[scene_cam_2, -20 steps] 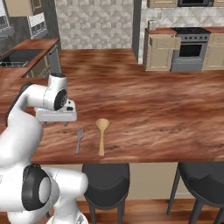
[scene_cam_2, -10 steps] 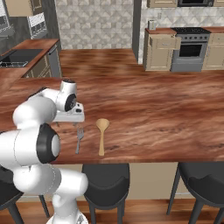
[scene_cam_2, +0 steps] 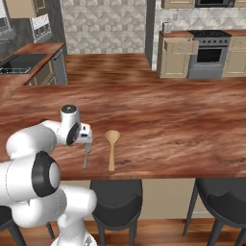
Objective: Pick up the metallic utensils from the counter and place them in the open drawer. Make sure not to pick up any wooden utensils.
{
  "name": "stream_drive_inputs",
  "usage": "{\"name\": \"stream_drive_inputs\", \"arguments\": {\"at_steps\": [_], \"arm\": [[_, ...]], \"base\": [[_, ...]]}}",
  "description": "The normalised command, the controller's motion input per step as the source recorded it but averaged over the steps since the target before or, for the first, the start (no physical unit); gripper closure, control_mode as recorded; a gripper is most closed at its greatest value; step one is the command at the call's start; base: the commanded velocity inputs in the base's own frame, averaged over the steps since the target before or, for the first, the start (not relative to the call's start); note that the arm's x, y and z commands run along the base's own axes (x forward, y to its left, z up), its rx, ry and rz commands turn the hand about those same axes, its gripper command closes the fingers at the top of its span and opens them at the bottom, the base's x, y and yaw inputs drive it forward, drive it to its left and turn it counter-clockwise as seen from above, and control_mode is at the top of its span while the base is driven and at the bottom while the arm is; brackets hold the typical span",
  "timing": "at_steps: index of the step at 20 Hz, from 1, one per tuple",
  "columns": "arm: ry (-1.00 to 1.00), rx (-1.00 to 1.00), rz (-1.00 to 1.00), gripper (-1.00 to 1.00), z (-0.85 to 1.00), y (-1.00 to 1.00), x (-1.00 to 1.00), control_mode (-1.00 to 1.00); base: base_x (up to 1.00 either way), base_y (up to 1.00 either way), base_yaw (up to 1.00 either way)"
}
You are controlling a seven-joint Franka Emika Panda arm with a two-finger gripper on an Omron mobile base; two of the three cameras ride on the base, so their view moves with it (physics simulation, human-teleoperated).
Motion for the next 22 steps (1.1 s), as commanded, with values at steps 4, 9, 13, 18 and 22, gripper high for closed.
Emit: {"name": "stream_drive_inputs", "arguments": {"at_steps": [4, 9, 13, 18, 22], "arm": [[0.02, -0.03, -0.10, -1.00, 0.00, -0.03, 0.00, -1.00], [0.21, 0.00, -0.08, -1.00, -0.02, -0.25, 0.01, -1.00], [0.17, 0.00, -0.02, -1.00, -0.12, -0.30, 0.00, -1.00], [0.06, 0.00, 0.00, -1.00, -0.12, -0.17, 0.00, -1.00], [-0.01, 0.00, 0.00, -1.00, -0.37, -0.01, 0.00, -1.00]], "base": [[0.00, 0.00, 0.00], [0.00, 0.00, 0.00], [0.00, 0.00, 0.00], [0.00, 0.00, 0.00], [0.00, 0.00, 0.00]]}}
